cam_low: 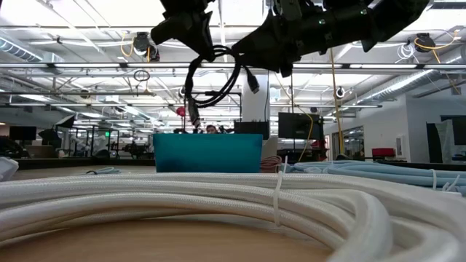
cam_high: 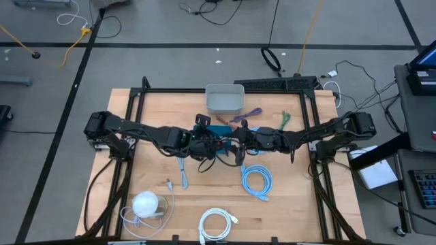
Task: Pick & Place USB Port
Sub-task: Put the black HDMI cable into the gray bin
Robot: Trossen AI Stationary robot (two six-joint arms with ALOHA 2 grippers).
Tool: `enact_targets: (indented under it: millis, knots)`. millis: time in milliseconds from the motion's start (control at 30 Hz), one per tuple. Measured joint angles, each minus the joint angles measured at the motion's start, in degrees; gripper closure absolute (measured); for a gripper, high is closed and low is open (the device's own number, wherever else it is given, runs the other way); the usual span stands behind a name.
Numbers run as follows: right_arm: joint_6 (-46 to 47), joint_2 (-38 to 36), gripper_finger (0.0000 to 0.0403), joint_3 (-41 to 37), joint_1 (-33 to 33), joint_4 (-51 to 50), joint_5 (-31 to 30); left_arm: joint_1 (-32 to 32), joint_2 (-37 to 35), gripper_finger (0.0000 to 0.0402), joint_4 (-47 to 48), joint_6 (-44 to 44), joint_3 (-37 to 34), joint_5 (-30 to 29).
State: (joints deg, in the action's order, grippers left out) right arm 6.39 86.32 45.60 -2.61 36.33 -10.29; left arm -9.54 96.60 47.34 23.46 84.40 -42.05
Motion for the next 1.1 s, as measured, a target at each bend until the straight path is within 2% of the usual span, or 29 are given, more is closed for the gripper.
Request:
enact_targets:
  millis: [233,367,467,567,600,833,1000,1100]
  knots:
    - [1.9,0.0,0.0217,0.0,0.0,0.4,0.1,-0.3,0.0,0.0393,-3.2,2.4,0.0,-0.3]
    - [3.4,0.0,0.0239,0.0,0.0,0.3,0.0,-0.2,0.0,0.0393,-4.2,2.6,0.0,0.4]
    - [3.3,0.0,0.0287,0.0,0.0,0.4,0.0,-0.2,0.0,0.0393,-5.4,2.4,0.0,0.5]
    - [2.1,0.0,0.0366,-0.1,-0.1,0.2,-0.2,-0.1,0.0,0.0391,-5.9,1.4,0.0,0.4]
    - [1.1,0.0,0.038,-0.2,-0.1,0.1,-0.1,-0.3,0.0,0.0386,-5.9,0.9,0.0,0.3]
    - [-3.8,0.1,0.0384,-0.2,-2.2,-0.7,-5.3,-2.0,-1.3,0.0346,-3.4,-5.7,-0.1,0.3]
    - [-9.7,0.1,0.0384,-0.1,-5.4,2.1,-13.7,-4.9,-7.5,0.0353,-5.5,-9.1,-0.1,0.3]
    - [-13.1,0.1,0.0384,-0.1,-7.5,5.9,-15.4,-6.4,-12.6,0.0369,-8.1,-9.8,-0.4,0.9]
